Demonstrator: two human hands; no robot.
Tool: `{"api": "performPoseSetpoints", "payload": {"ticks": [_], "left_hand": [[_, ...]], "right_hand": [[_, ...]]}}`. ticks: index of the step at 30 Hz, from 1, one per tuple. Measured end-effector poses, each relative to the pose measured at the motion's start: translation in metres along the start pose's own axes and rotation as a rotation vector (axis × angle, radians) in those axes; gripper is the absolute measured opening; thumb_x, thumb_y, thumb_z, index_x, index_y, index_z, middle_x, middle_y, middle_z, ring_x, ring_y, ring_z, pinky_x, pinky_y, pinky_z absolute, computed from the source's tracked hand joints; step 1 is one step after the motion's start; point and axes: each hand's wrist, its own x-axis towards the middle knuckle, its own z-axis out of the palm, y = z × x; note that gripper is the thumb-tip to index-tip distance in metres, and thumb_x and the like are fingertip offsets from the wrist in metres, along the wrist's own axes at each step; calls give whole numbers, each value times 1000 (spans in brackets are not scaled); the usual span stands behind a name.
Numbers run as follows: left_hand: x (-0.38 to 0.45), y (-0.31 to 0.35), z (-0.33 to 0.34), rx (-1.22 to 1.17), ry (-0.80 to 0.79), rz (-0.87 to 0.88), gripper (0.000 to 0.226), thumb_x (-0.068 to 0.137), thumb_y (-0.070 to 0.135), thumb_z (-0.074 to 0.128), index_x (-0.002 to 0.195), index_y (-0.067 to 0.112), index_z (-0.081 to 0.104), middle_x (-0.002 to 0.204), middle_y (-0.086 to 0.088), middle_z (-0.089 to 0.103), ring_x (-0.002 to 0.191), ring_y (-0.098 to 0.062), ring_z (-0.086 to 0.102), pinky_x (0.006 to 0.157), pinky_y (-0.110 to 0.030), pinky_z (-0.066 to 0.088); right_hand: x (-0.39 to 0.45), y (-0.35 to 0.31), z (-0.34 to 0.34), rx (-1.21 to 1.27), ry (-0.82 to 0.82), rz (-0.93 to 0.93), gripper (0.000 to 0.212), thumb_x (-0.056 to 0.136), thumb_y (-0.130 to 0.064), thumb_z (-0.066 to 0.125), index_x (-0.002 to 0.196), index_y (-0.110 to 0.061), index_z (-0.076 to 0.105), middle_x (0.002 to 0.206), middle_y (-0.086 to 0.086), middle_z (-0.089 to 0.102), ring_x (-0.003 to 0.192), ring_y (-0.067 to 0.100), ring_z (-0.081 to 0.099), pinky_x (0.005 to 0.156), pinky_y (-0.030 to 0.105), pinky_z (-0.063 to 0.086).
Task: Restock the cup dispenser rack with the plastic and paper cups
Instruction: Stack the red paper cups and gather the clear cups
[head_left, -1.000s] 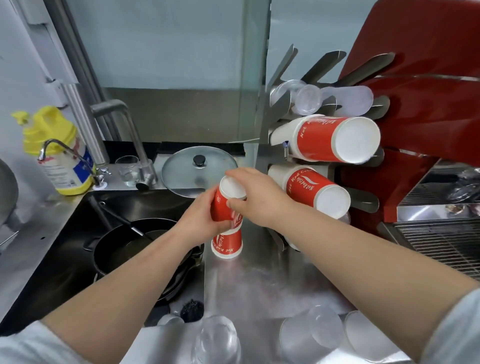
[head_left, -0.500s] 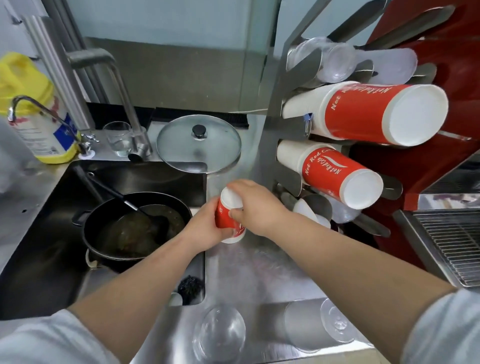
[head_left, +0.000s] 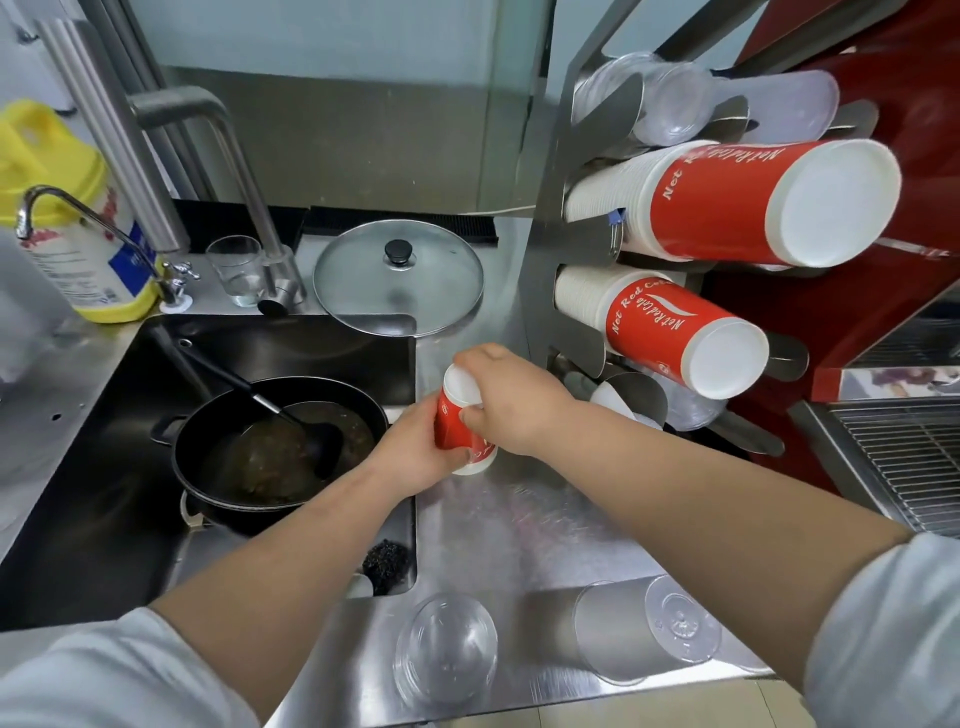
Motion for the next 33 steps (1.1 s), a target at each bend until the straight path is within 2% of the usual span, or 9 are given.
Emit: {"api": "performPoseSetpoints", "payload": {"ticks": [9, 15, 18, 20, 23, 25, 28, 30, 33], "left_hand": [[-1, -1, -3, 104, -27, -34, 76, 63, 44, 70, 134, 32, 46, 124, 2, 62, 114, -19, 61, 99, -43, 52], [-11, 12, -18, 269, 4, -104, 66, 87, 32, 65, 147, 20, 41, 132, -4, 59, 118, -24, 60, 98, -35, 49], [-15, 22, -33, 338, -15, -159, 54, 89, 37, 60, 139, 18, 52, 125, -3, 65, 115, -21, 61, 92, -28, 46], [-22, 34, -45, 412, -86, -174, 50, 90, 42, 60, 135, 20, 55, 127, -2, 64, 116, -20, 59, 92, -27, 44], [-36, 59, -62, 599, -342, -159, 37, 93, 46, 54, 123, 24, 62, 120, 0, 66, 108, -20, 60, 96, -32, 47], [-47, 79, -69, 696, -467, -111, 34, 95, 47, 50, 118, 26, 64, 116, 4, 66, 105, -21, 60, 94, -32, 47], [-64, 106, -73, 797, -476, 3, 38, 96, 45, 51, 130, 29, 59, 121, 7, 61, 112, -16, 55, 96, -29, 42], [-72, 121, -74, 853, -487, 44, 37, 96, 45, 51, 128, 30, 60, 123, 6, 62, 114, -17, 57, 100, -32, 44], [-86, 143, -70, 951, -569, 99, 35, 92, 49, 50, 122, 35, 61, 117, 9, 65, 108, -16, 59, 101, -36, 46]], "right_hand": [[-3, -1, -1, 25, -15, 4, 50, 83, -21, 62, 130, -18, 44, 131, 7, 47, 110, 29, 54, 87, 42, 50], [-4, 2, -8, 37, -62, 9, 55, 83, -22, 64, 133, -19, 42, 133, 9, 42, 115, 32, 52, 94, 45, 48], [-7, 5, -21, 6, -66, 0, 53, 86, -27, 59, 135, -19, 39, 134, 10, 43, 117, 32, 51, 93, 43, 48], [-10, 4, -31, -51, -56, -6, 52, 87, -29, 58, 135, -18, 40, 130, 11, 49, 114, 32, 52, 90, 42, 49], [-16, 3, -48, -179, -81, -40, 46, 89, -32, 55, 131, -17, 45, 126, 12, 56, 111, 31, 54, 83, 35, 48], [-26, 1, -61, -251, -151, -69, 47, 91, -36, 53, 135, -20, 45, 131, 6, 55, 117, 28, 51, 86, 32, 43], [-47, -3, -77, -293, -199, -122, 50, 92, -40, 53, 138, -23, 44, 135, 2, 53, 121, 24, 49, 87, 28, 38], [-64, -5, -83, -314, -193, -163, 48, 91, -39, 53, 137, -24, 48, 129, 2, 58, 116, 23, 53, 82, 26, 38], [-91, -2, -88, -351, -185, -228, 40, 90, -38, 53, 127, -23, 56, 115, 2, 64, 104, 24, 57, 83, 30, 47]]}}
